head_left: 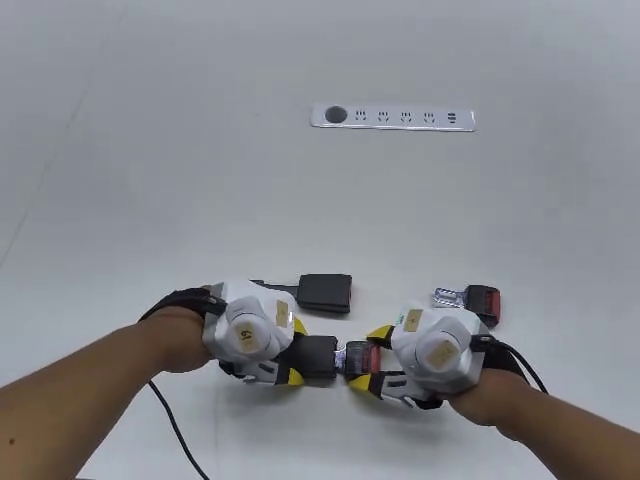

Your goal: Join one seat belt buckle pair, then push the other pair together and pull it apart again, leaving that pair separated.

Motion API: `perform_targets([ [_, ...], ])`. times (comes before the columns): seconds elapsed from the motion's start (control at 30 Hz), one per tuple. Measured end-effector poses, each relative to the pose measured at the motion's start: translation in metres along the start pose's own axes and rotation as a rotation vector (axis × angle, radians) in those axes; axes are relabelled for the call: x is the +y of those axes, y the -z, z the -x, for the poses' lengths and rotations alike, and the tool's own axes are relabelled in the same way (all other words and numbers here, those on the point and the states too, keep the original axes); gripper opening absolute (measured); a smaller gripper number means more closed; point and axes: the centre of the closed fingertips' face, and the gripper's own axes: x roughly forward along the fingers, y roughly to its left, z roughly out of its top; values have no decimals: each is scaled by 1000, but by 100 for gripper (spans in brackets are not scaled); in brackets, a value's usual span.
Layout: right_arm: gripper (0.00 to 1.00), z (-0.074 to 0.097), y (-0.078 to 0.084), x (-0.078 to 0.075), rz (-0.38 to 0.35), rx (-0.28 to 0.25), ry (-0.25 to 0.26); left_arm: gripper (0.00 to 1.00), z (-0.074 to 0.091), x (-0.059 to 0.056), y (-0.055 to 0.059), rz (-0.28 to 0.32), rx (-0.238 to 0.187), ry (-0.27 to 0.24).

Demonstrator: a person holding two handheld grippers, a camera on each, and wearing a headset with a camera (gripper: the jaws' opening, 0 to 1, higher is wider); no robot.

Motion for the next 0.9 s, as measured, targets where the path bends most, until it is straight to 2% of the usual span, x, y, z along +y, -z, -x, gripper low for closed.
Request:
perform_targets([
  [0.1, 34, -5, -3, 2, 7, 11, -5, 33, -1, 0, 1, -18, 5, 13],
  [0.13, 34, -2, 0, 0, 50, 37, -1, 33, 0, 0, -1, -26, 2, 23],
  [0.17, 34, -4, 1, 3, 14, 29, -4, 33, 1, 0, -1, -31, 7, 20],
  [0.47, 34, -5, 0, 5, 20, 39, -4, 34, 4, -4, -1, -32, 4, 22],
  [0.73, 34, -5, -3, 4, 46, 28, -18, 34, 6, -5, 0, -21, -11, 16],
  [0.9, 34, -7, -4, 3, 71, 32, -20, 34, 7, -6, 1, -7, -44, 6],
])
